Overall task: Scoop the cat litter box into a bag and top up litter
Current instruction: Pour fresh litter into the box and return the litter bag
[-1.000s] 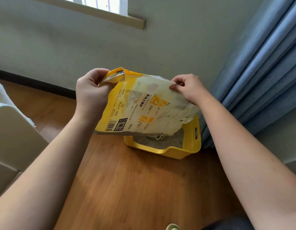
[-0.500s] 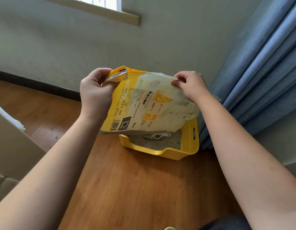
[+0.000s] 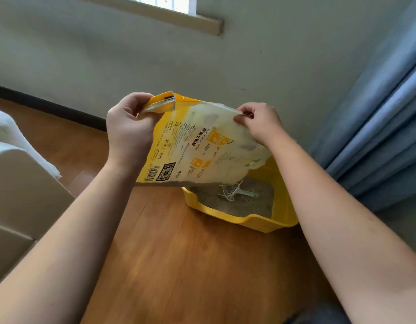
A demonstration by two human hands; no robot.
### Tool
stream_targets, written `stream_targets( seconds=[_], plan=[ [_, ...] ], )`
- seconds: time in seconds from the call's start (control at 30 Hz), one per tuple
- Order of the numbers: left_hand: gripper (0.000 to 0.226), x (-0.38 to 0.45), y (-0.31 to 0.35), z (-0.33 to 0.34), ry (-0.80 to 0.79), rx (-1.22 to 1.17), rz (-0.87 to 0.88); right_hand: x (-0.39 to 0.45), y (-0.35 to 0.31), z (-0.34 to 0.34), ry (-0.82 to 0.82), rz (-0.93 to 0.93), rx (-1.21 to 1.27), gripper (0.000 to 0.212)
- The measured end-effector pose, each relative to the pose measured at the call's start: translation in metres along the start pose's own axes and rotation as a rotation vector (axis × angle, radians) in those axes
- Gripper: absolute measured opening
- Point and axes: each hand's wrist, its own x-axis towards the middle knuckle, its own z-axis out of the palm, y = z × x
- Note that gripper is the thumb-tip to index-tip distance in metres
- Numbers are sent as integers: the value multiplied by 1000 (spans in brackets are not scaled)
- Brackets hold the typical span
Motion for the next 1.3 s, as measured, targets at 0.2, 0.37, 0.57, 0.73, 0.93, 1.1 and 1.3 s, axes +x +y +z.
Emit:
stream_targets(
  seconds=[0.2,0.37,0.57,0.73,0.93,1.1,1.3],
  plan=[
    [10,4,5,-25,36,17,27,5,-20,20,-11,-64,29,9],
    [15,6,7,-39,52,51,60,6,-32,33,-28,-79,56,11],
    [24,8,8,-50,60,67,89,9,-41,41,-22,-87,96,10],
    [24,6,8,-50,58,61,100,8,-41,41,-23,-85,97,9],
    [26,6,5,-47,48,36,91,6,-40,31,-13,-88,60,7],
    [26,6,1,-38,39,-11,54,3,-37,14,24,-96,19,7],
    [27,4,1,-25,15,-97,32,-3,-30,-10,33,-98,-16,7]
  ],
)
